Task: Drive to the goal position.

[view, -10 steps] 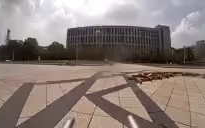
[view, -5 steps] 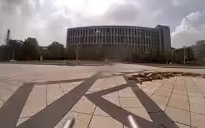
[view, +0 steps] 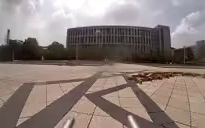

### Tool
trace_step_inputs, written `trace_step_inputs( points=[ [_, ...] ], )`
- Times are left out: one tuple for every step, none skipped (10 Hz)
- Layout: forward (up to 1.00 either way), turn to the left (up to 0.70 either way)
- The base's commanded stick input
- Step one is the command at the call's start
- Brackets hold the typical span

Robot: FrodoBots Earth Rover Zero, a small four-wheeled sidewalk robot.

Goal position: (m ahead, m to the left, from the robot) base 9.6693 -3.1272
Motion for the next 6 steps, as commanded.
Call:
trace_step_inputs(
  points=[
    [0.05,0.0],
    [0.05,0.0],
    [0.05,0.0],
    [0.05,0.0],
    [0.05,0.0],
    [0.05,0.0]
  ],
)
